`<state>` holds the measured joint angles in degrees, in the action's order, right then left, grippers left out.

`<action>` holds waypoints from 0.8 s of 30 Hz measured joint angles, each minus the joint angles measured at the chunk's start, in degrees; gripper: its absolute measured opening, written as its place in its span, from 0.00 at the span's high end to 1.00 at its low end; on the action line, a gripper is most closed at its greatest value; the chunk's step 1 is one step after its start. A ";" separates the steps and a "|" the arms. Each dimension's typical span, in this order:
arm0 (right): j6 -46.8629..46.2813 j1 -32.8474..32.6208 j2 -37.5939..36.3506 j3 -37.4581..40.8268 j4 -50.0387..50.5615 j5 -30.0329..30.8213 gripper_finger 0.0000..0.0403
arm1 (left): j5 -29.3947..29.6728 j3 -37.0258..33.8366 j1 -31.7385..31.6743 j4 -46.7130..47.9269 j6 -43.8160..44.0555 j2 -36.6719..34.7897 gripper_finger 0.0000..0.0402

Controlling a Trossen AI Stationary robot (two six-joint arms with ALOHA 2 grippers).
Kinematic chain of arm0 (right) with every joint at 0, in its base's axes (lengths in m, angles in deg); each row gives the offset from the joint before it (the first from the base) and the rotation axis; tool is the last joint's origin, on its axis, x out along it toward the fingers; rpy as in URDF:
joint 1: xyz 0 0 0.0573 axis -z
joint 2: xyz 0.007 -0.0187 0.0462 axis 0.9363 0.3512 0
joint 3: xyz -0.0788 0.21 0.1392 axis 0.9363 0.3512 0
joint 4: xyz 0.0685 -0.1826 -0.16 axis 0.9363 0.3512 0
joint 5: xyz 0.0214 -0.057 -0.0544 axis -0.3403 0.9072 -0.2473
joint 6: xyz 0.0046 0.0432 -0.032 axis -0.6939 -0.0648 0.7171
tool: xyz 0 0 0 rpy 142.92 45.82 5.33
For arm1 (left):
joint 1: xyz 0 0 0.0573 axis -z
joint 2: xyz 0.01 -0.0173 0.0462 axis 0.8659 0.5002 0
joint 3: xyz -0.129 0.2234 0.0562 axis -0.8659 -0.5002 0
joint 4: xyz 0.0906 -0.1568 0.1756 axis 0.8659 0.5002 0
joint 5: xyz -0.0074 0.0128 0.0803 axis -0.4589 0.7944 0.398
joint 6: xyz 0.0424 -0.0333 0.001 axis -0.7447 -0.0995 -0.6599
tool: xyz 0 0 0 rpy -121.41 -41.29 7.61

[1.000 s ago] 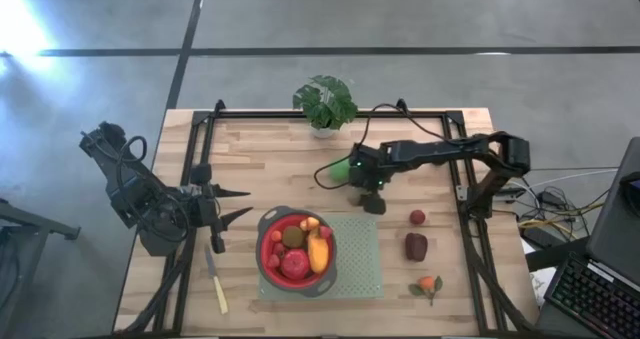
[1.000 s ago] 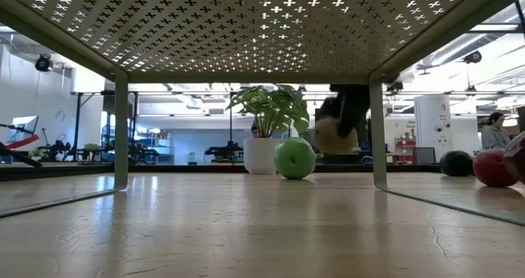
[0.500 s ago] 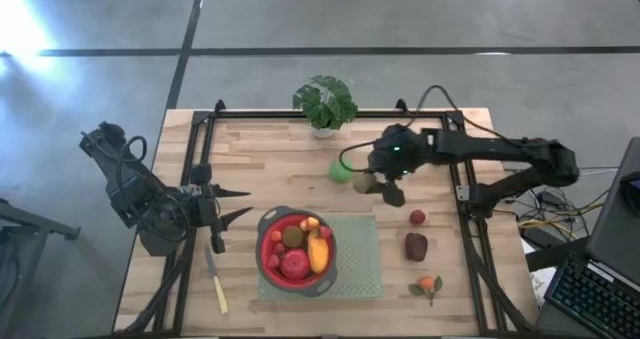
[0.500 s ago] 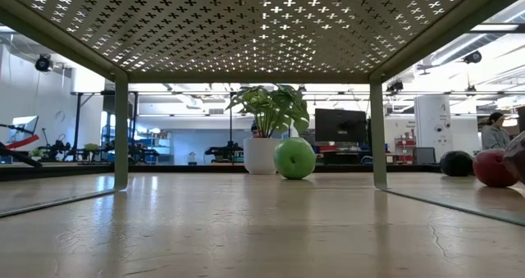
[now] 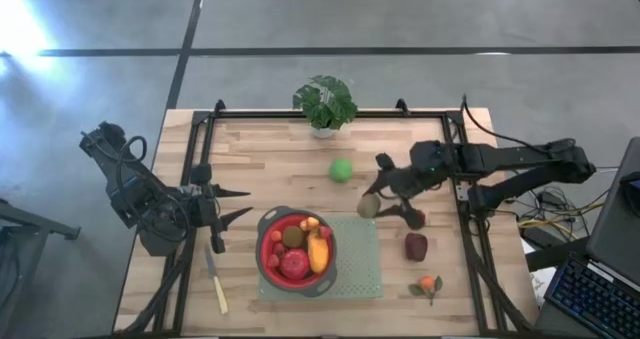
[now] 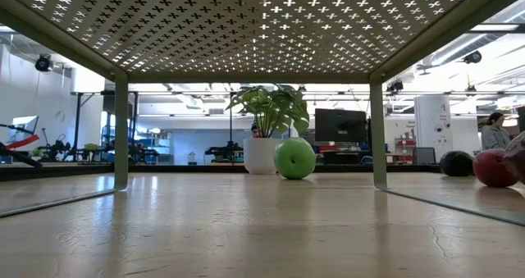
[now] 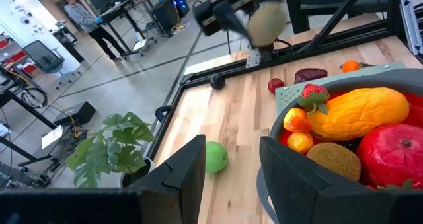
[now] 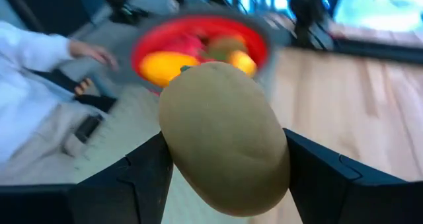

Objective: Pick & Place Fruit
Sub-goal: Put the kiwi into the red strainer

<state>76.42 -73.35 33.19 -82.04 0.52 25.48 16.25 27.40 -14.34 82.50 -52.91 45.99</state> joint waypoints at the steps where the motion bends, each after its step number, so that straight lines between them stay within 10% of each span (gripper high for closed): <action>1: -0.23 -1.23 0.20 0.00 -1.64 0.00 0.40 | 0.00 0.00 -0.01 0.01 -0.01 0.00 0.63; 24: -0.38 -11.64 13.50 -8.50 -9.54 0.04 0.36 | 0.00 0.01 -0.01 0.01 -0.01 -0.01 0.63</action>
<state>76.04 -84.99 46.70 -90.54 -9.03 25.53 16.25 27.41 -14.35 82.51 -52.93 45.98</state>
